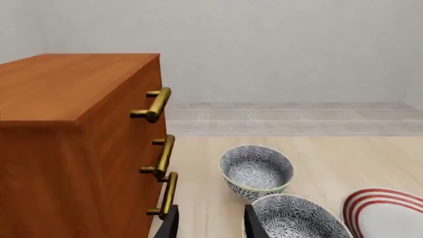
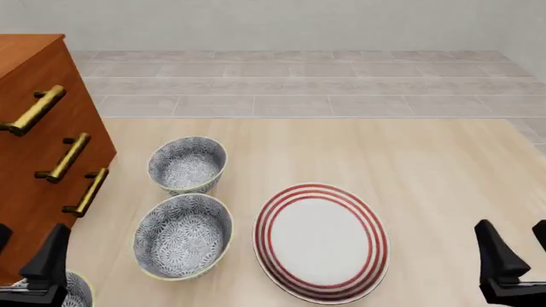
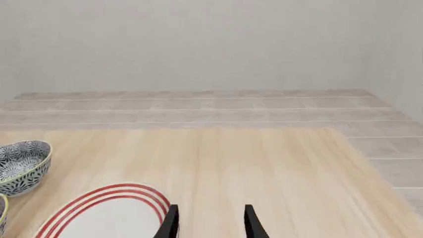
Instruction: Put the bowl at the front on the plate.
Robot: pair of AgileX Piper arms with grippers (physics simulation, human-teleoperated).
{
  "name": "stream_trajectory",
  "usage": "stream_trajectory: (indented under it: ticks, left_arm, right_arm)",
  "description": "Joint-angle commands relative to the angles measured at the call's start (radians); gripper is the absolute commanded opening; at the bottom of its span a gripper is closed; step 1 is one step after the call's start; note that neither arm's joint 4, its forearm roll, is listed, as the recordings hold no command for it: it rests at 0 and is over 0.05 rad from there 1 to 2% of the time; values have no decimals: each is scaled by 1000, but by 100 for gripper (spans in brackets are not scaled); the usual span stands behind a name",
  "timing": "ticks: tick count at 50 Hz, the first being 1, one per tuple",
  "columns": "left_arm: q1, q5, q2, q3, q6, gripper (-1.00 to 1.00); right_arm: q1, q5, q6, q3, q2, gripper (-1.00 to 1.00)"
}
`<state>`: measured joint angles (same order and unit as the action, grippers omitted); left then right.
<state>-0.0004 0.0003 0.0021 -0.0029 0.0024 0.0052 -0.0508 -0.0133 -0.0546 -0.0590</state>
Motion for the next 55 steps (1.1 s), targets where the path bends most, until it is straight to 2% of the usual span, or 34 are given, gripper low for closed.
stream_trajectory:
  ticks: [1,8,19,21,22,23,28,34,42,50,55]
  left_arm:
    - [-3,7,3,-16,13,100]
    - [-9,-5,18,-20,16,100]
    - [-23,46,47,-94,53,100]
    - [-25,70,50,-117,61,100]
    - [-19,123,87,-171,94,100]
    - [-17,132,93,-179,102,100]
    - [-35,181,122,-238,99,100]
    - [-48,224,220,-357,81,100]
    - [-72,250,289,-410,128,100]
    - [-128,376,340,-508,126,100]
    - [-146,484,337,-566,155,100]
  right_arm:
    - [1,87,-4,54,16,100]
    - [7,111,0,54,-8,100]
    - [13,105,1,54,-2,100]
    - [13,107,1,54,-3,100]
    - [16,102,2,54,2,100]
    - [16,100,2,54,3,100]
    - [21,105,6,54,-3,100]
    - [27,108,10,54,-6,100]
    - [23,111,9,54,-15,100]
    - [21,120,6,54,-26,100]
    - [19,116,8,54,-20,100]
